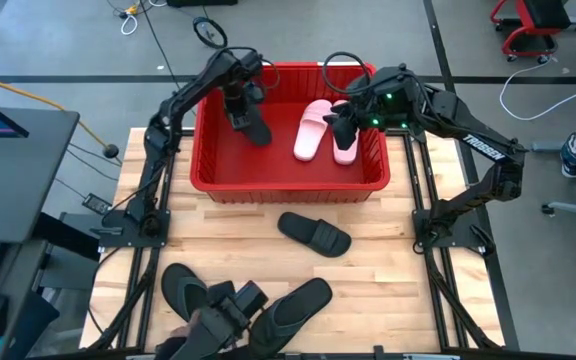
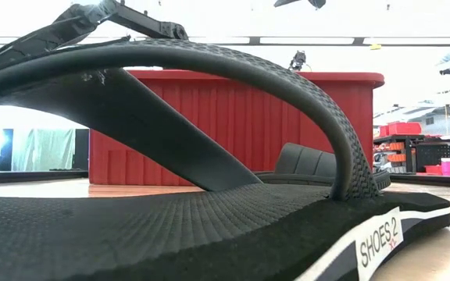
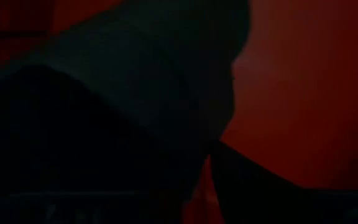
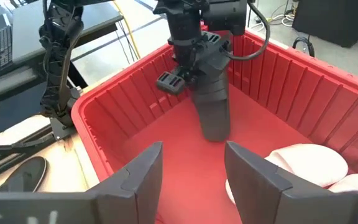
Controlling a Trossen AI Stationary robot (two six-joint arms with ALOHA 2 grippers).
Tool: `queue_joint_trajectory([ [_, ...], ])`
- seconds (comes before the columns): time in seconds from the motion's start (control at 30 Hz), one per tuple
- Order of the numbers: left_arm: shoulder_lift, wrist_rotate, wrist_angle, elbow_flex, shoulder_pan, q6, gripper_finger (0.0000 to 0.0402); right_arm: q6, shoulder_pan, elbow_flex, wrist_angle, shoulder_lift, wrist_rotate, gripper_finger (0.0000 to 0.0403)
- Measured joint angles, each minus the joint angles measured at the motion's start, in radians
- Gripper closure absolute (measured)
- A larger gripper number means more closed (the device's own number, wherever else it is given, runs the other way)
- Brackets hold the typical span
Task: Pick and place slides into bin
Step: Put the bottom black slide into the red bin
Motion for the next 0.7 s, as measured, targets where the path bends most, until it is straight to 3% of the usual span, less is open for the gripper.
queue_joint_trajectory([
  [0.1,0.0,-0.08,0.016,-0.001,-0.001,-0.01,0.0294,-0.004,0.0,0.0,0.0,0.0,0.0,0.0226],
  [0.3,0.0,-0.108,0.014,-0.003,0.001,0.0,0.0228,-0.005,0.0,0.0,0.0,0.0,0.0,0.0229],
  [0.43,-0.004,-0.251,0.014,-0.003,-0.015,0.018,0.0188,-0.005,0.0,0.0,-0.007,0.0,0.0,0.0229],
  [0.53,-0.023,-0.363,0.012,-0.003,-0.031,0.026,0.0167,-0.005,0.0,0.0,-0.022,0.0,0.0,0.0229],
  [0.7,-0.059,-0.387,0.013,-0.003,-0.063,0.027,0.0155,-0.005,0.0,0.0,-0.045,0.0,0.0,0.0229],
])
